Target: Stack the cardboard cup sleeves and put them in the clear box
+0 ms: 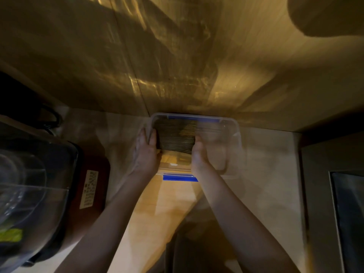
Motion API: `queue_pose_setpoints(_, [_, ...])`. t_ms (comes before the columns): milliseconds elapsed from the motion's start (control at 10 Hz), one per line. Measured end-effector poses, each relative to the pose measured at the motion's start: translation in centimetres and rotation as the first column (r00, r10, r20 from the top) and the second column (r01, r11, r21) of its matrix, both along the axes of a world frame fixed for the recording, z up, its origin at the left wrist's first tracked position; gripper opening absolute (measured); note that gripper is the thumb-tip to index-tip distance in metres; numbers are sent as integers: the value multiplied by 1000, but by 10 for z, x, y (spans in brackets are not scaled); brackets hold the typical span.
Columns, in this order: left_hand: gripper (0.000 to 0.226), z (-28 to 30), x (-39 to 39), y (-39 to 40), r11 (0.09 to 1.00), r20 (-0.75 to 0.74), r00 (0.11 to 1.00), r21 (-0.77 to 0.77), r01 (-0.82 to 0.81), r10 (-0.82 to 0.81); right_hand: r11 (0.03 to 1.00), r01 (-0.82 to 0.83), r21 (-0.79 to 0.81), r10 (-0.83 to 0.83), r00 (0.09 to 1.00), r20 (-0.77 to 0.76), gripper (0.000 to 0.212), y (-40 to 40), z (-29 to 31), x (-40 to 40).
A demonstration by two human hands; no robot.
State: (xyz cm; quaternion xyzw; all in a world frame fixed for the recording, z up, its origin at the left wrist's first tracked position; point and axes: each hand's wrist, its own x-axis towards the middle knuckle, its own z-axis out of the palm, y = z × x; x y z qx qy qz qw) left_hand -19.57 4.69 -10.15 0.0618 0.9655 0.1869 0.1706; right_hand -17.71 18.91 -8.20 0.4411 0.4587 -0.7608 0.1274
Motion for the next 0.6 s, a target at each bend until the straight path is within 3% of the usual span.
queue_pose_setpoints(200, [79, 11, 0, 1, 1000, 66, 998, 8, 15, -16, 994, -108, 23, 107, 994, 34, 43, 14, 2, 0])
queue_pose_setpoints(300, [71, 25, -7, 2, 996, 49, 997, -59, 64, -62, 994, -106, -5, 107, 994, 19, 38, 26, 13, 1])
queue_pose_setpoints(400, [56, 51, -16, 7, 990, -3, 994, -85, 113, -113, 991, -80, 108, 78, 997, 19, 34, 42, 36, 2])
queue_pose_setpoints(500, [32, 87, -32, 16, 985, -82, 982, 8, 171, -170, 945, -102, 311, 120, 992, -38, 26, 62, 69, 2])
queue_pose_setpoints(600, [25, 127, -45, 29, 962, 27, 964, 79, 261, -264, 872, -110, 477, 222, 957, -185, 25, 82, 113, 12])
